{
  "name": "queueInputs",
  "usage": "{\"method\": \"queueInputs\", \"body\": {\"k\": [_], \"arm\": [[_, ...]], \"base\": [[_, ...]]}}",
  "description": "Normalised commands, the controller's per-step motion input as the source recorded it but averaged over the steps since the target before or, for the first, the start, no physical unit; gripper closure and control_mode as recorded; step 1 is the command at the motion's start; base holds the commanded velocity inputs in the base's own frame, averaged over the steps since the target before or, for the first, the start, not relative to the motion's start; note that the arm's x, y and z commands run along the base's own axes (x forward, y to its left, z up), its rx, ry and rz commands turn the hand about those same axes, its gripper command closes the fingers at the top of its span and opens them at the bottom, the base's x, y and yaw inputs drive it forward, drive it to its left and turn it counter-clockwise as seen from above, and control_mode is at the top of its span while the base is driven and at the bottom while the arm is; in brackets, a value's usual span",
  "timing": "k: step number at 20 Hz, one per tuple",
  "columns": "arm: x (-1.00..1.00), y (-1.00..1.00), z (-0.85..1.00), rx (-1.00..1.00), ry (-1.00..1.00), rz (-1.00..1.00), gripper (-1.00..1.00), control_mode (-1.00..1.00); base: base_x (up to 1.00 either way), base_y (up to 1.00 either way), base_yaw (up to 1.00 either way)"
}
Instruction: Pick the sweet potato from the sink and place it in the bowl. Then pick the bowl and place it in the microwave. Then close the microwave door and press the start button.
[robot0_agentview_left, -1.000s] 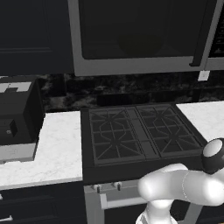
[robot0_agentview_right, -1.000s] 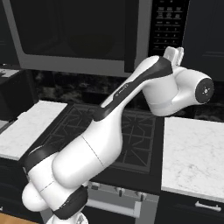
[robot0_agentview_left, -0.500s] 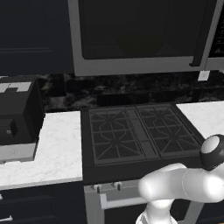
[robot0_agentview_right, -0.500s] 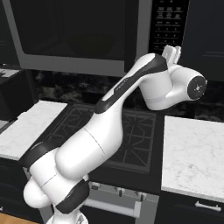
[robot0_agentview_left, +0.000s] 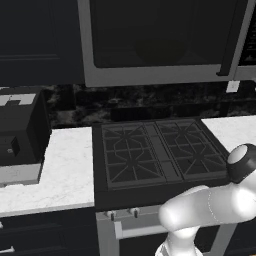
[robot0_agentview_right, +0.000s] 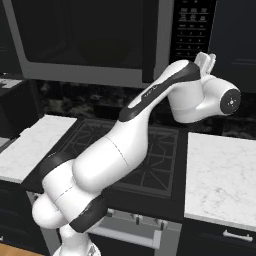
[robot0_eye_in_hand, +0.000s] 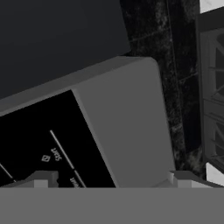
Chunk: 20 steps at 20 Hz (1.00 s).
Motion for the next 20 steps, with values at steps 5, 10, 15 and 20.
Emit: {"method": "queueInputs", "body": {"k": [5, 10, 15, 20], "arm": [[0.22, -0.11, -0.04, 0.01, 0.0, 0.0, -1.0, -1.0], [0.26, -0.01, -0.16, 0.0, 0.0, 0.0, -1.0, -1.0], [0.13, 0.02, -0.47, 0.0, 0.0, 0.0, -1.0, -1.0], [-0.31, 0.47, -0.66, 0.0, 0.0, 0.0, -1.0, -1.0]], "base": [[0.0, 0.0, 0.0], [0.0, 0.0, 0.0], [0.0, 0.0, 0.0], [0.0, 0.0, 0.0]]}}
